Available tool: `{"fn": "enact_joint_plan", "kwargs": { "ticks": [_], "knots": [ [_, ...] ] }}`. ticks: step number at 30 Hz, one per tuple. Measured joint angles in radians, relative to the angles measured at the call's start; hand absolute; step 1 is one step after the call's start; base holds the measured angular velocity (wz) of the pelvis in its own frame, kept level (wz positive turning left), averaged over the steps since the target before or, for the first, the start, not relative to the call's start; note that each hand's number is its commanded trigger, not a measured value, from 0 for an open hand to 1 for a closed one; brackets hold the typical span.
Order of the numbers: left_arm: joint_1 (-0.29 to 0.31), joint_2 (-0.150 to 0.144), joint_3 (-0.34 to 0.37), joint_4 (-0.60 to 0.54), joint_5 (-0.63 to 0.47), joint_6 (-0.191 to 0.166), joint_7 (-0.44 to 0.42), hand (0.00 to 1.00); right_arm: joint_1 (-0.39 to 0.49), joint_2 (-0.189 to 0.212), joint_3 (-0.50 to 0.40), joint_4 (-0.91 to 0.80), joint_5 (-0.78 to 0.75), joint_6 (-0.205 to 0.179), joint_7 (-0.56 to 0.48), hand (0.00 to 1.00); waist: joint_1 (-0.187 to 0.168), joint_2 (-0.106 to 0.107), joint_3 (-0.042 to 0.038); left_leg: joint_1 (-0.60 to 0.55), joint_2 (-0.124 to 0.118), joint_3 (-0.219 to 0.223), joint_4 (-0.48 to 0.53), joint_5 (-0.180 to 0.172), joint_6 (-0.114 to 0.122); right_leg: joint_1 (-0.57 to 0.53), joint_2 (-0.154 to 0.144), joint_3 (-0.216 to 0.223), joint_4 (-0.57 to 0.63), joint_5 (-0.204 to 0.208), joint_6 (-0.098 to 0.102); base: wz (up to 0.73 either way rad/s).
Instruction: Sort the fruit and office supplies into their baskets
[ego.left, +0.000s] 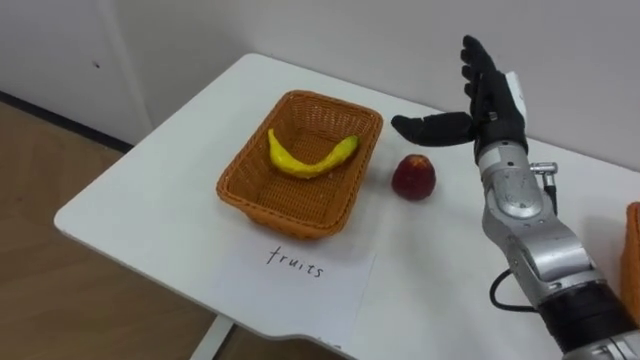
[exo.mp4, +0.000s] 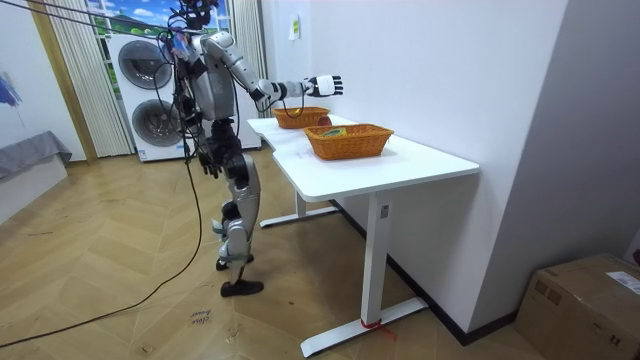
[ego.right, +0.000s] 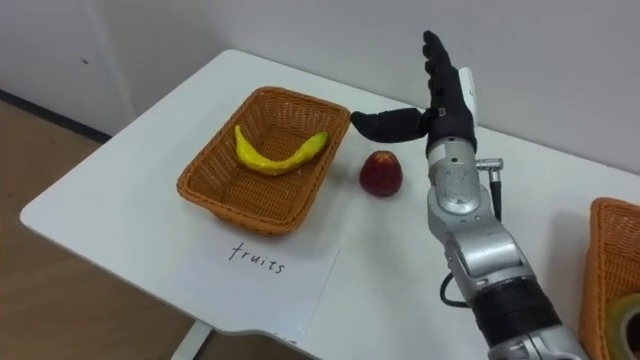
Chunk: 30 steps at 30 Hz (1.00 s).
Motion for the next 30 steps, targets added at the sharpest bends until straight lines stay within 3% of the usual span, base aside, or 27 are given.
{"fn": "enact_joint_plan", "kwargs": {
  "ticks": [7, 13, 30],
  "knots": [
    [0.002, 0.001, 0.000, 0.002, 0.000, 0.000, -0.026, 0.00, 0.025, 0.000, 0.000, 0.035, 0.000, -0.015, 0.007, 0.00, -0.014, -0.015, 0.0026, 0.001, -0.007, -0.018, 0.000, 0.000, 0.001, 0.013, -0.001, -0.015, -0.013, -0.002, 0.004, 0.07],
    [0.003, 0.000, -0.001, 0.003, 0.000, 0.000, -0.039, 0.00, 0.063, 0.000, 0.000, 0.036, 0.000, -0.015, 0.015, 0.00, -0.015, -0.006, 0.0083, 0.000, -0.007, -0.023, 0.000, 0.000, 0.001, 0.016, -0.002, -0.019, -0.014, -0.003, 0.004, 0.03],
    [0.007, -0.013, -0.001, 0.015, -0.001, 0.003, -0.052, 0.00, 0.081, 0.000, 0.000, 0.106, -0.005, -0.014, 0.036, 0.00, -0.013, 0.010, 0.0033, 0.001, -0.009, -0.024, 0.001, 0.000, 0.001, 0.018, -0.003, -0.018, -0.013, -0.003, 0.005, 0.00]
  ]
}}
